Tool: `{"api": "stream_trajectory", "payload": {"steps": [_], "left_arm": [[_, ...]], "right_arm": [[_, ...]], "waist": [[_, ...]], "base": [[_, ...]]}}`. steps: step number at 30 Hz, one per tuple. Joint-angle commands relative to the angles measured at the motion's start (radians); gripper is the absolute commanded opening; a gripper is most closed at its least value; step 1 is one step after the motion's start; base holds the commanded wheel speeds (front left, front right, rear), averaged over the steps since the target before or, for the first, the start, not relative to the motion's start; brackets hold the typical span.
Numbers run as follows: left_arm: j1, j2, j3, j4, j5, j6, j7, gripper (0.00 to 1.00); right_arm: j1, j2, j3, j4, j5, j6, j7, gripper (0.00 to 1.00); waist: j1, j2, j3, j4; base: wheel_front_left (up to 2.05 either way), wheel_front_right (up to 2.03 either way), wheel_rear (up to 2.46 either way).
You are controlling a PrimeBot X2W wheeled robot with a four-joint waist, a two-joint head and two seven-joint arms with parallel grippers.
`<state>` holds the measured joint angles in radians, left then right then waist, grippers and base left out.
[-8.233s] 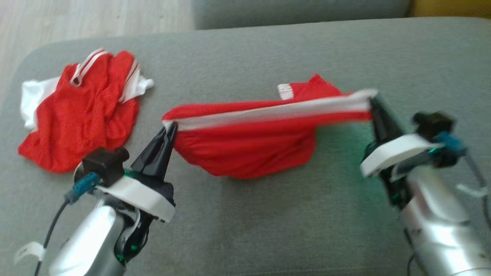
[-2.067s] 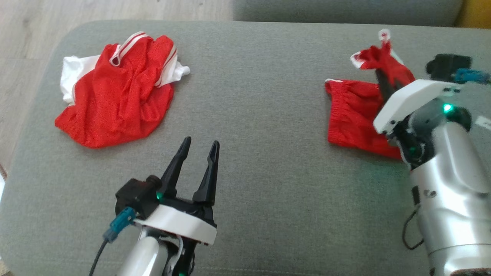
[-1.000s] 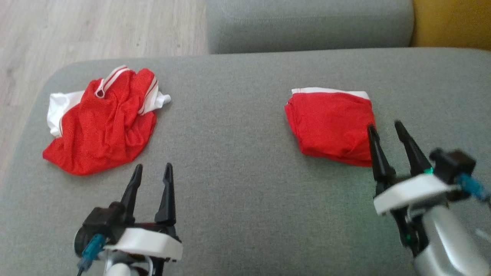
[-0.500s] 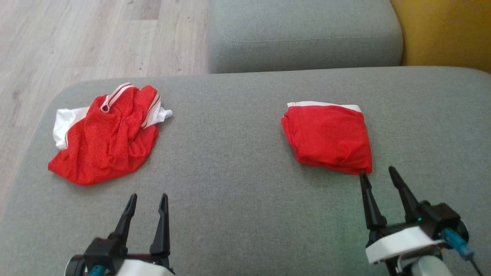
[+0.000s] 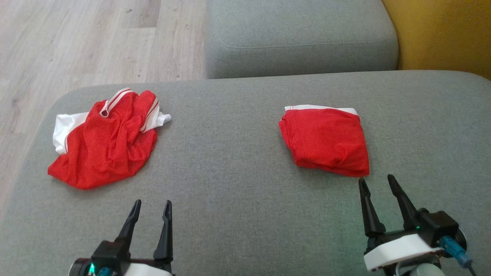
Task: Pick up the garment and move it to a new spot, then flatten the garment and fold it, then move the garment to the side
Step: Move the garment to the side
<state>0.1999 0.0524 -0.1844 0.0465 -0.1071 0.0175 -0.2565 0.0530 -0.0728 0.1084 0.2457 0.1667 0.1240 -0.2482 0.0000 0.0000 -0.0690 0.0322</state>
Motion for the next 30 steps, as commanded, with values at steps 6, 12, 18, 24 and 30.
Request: {"api": "stream_trajectory", "payload": {"steps": [6, 12, 18, 24, 30], "left_arm": [[-0.042, 0.003, -0.006, -0.003, 0.055, -0.014, -0.005, 1.0], [-0.044, 0.001, -0.008, -0.005, 0.055, -0.005, -0.005, 1.0], [-0.068, -0.001, -0.007, -0.022, 0.039, 0.009, -0.005, 1.0], [-0.123, -0.002, -0.021, -0.047, 0.021, 0.019, -0.005, 1.0], [-0.195, -0.002, -0.055, -0.061, -0.005, 0.024, -0.005, 1.0]], "right_arm": [[-0.021, 0.002, 0.023, -0.024, -0.014, 0.007, -0.013, 1.0], [-0.024, 0.003, 0.029, -0.018, -0.015, 0.007, -0.013, 1.0], [-0.055, -0.001, 0.012, -0.01, -0.009, 0.007, -0.014, 1.0], [-0.171, -0.022, -0.024, 0.066, 0.031, 0.007, -0.005, 1.0], [-0.378, -0.095, -0.037, 0.162, 0.14, 0.007, 0.18, 1.0]], "waist": [[0.0, 0.0, -0.009, -0.004], [0.0, 0.0, 0.001, -0.002], [0.0, 0.0, 0.045, 0.011], [0.0, 0.0, 0.132, 0.031], [0.0, 0.0, 0.223, 0.052]], "base": [[0.0, 0.0, 0.0], [0.0, 0.0, 0.0], [0.0, 0.0, 0.0], [0.0, 0.0, 0.0], [0.0, 0.0, 0.0]]}}
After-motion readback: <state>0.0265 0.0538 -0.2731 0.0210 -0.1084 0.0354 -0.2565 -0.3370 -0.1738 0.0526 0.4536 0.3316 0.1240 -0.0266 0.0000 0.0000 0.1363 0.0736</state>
